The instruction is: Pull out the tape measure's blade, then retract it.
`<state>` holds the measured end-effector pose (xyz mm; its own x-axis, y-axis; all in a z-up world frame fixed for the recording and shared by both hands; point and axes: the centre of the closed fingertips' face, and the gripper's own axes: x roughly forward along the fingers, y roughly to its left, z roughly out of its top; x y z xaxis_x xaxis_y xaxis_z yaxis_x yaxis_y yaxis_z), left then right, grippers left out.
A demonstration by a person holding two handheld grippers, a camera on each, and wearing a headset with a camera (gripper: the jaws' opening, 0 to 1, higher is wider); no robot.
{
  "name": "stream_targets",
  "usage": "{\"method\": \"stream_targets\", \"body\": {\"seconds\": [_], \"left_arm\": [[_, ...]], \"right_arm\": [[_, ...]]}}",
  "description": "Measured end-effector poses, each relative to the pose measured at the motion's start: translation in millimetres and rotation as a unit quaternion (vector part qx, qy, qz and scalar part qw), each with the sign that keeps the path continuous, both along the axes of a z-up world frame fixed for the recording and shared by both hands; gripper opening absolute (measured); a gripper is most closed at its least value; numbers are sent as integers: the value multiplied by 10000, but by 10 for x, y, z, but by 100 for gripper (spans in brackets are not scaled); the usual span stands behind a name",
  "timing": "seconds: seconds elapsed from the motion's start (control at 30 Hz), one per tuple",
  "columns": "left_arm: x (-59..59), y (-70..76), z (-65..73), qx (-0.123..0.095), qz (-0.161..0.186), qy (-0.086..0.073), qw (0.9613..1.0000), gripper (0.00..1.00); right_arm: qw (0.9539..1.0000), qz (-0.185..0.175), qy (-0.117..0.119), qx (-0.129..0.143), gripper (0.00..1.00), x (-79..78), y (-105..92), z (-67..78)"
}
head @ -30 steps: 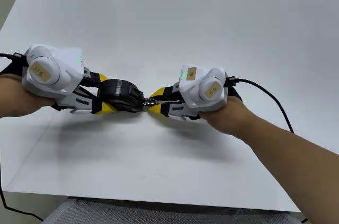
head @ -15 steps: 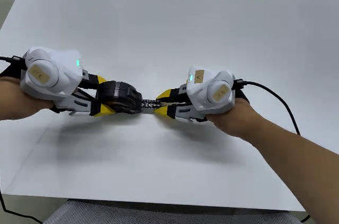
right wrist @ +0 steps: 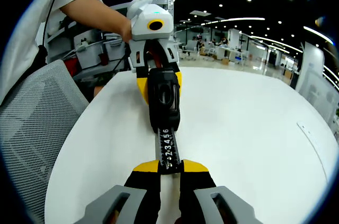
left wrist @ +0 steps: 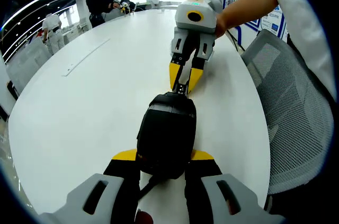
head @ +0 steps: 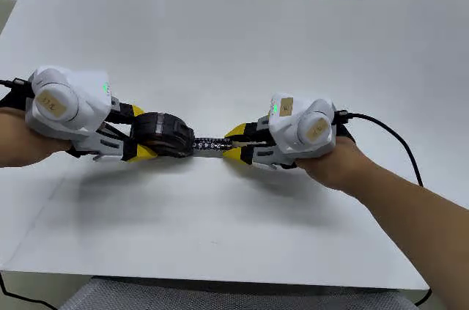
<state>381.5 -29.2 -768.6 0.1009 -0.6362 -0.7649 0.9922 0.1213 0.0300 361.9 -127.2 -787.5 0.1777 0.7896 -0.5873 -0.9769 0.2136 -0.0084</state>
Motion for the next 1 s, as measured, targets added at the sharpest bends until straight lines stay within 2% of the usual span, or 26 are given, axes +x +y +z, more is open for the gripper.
{"method": "stream_targets", "body": {"seconds": [1.0], "left_arm": [[-4,-7,2,-18,6,2,10000,27]], "right_arm": [[9996,-75,-33,-268,8,-61,-469,2]]}}
